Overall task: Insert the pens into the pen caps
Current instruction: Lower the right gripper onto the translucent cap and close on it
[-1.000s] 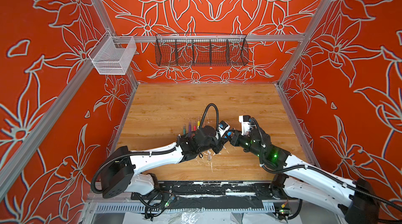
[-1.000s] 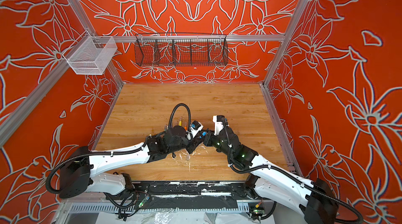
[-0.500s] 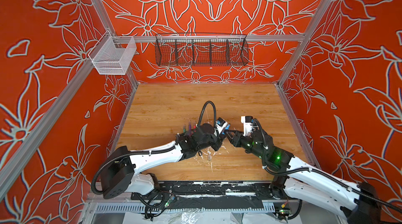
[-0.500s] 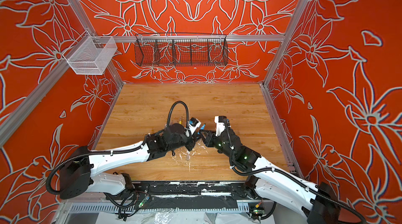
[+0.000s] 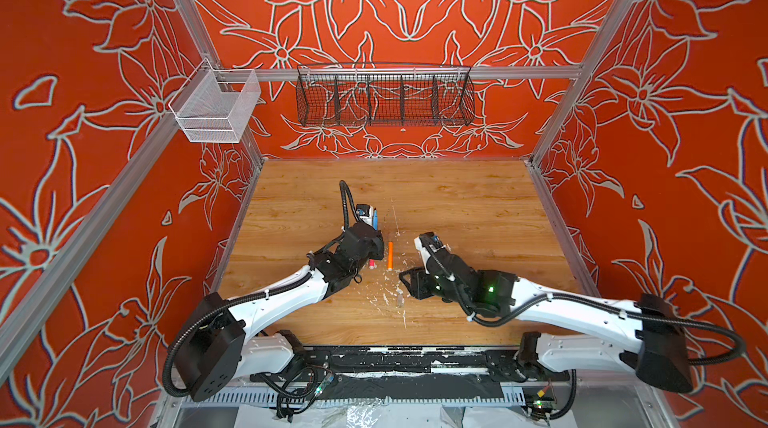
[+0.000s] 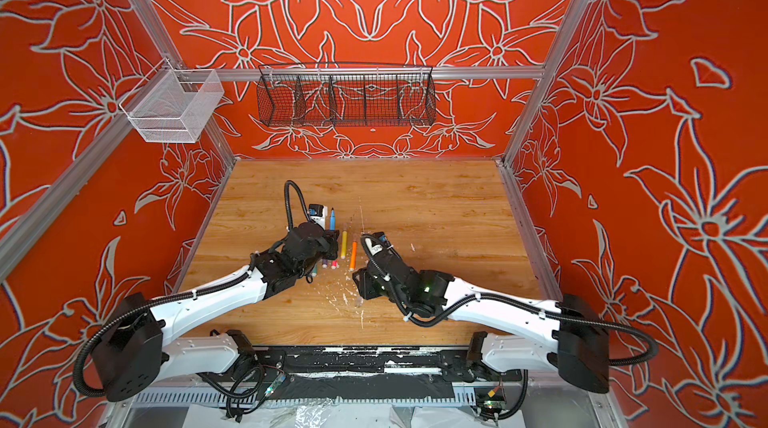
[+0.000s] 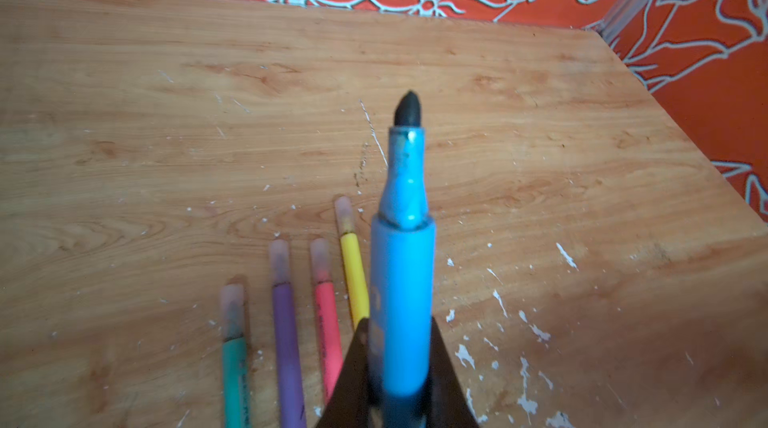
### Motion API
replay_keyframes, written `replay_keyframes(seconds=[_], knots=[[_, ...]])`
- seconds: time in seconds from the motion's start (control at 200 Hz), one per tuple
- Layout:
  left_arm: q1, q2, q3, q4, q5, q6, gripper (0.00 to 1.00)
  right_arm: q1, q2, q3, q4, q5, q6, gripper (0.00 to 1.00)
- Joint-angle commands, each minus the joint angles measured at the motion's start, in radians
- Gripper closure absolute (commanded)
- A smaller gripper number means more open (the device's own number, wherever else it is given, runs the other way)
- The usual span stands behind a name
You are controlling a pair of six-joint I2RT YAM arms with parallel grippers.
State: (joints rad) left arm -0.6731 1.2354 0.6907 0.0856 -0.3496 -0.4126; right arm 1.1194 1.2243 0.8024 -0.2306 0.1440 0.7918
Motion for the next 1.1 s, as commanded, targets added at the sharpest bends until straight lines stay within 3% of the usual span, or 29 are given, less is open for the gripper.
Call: replay_keyframes(seconds=[0.0, 0.405, 0.606, 0.831, 1.096], knots=[[0.021, -0.047, -0.030, -0.028, -0.101, -0.079, 1.00, 0.041, 0.048, 0.050, -0.117, 0.096, -0.007, 0.52], [0.026, -0.119, -0.078, -0.013, -0.137, -0.094, 1.00, 0.152, 0.243, 0.166, -0.259, 0.198, 0.040, 0.53], [0.026, -0.130, -0.082, -0.017, -0.138, -0.098, 1.00, 0.157, 0.376, 0.245, -0.269, 0.169, 0.029, 0.54], [0.026, -0.153, -0.095, -0.011, -0.141, -0.097, 1.00, 0.154, 0.477, 0.304, -0.312, 0.212, 0.030, 0.54], [0.026, -0.179, -0.111, -0.005, -0.151, -0.102, 1.00, 0.155, 0.541, 0.309, -0.316, 0.207, 0.048, 0.54]])
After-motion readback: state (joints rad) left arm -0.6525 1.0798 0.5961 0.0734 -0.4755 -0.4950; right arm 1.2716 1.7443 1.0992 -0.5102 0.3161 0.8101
